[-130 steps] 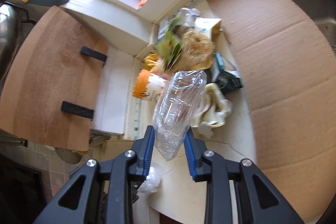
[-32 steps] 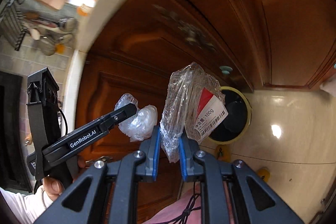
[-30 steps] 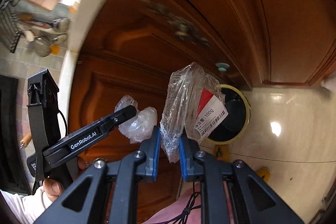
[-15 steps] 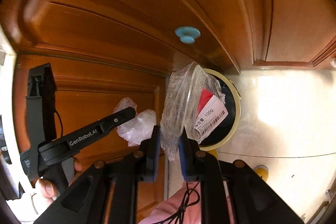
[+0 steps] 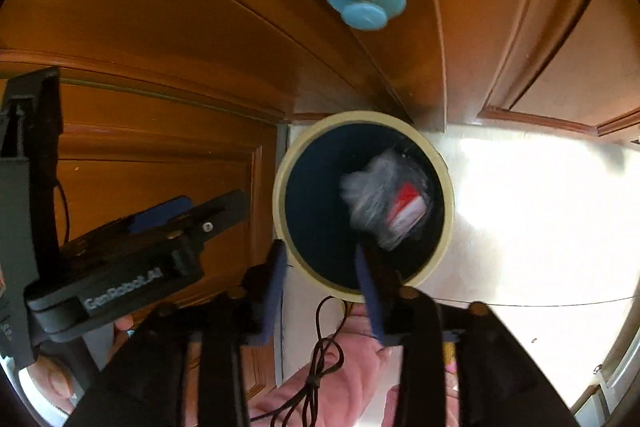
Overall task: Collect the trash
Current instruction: 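Open both tools over the bin to drop the bags inside, then raise both open tools back toward the trash on the counter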
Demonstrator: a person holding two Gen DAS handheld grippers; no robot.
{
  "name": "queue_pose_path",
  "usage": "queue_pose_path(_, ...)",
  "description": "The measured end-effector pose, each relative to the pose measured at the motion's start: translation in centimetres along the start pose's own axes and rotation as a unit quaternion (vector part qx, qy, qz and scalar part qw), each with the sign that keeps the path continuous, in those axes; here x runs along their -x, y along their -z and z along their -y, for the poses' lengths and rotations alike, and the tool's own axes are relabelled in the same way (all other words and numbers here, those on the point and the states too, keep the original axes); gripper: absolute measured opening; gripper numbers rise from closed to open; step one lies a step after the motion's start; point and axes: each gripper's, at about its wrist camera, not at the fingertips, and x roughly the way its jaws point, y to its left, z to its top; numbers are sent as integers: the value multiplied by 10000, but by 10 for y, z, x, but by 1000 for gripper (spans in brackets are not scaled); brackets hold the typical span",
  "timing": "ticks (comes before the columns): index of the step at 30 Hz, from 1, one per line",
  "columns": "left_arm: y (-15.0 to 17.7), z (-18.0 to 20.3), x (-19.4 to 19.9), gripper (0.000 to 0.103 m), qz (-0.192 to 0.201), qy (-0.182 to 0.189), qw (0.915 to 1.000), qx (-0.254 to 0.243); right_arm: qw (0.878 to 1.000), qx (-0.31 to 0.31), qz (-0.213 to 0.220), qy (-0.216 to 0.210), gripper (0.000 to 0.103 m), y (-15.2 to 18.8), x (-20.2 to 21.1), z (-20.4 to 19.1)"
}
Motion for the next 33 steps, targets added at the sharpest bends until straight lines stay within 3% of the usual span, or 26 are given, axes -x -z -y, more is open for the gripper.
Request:
queue_pose_path(14, 12, 17, 70, 71, 247, -19, 9991, -339, 9997, -80, 206, -53, 40, 24, 77, -22)
queue_pose_path(22, 32, 19, 146, 71, 503, 69, 9982, -314, 9991, 139, 380, -87, 40, 41, 148, -44)
queue_pose_path(33, 69, 37, 280, 71, 1257, 195, 9915, -291, 9923, 667, 1014, -260, 40, 63, 262, -73)
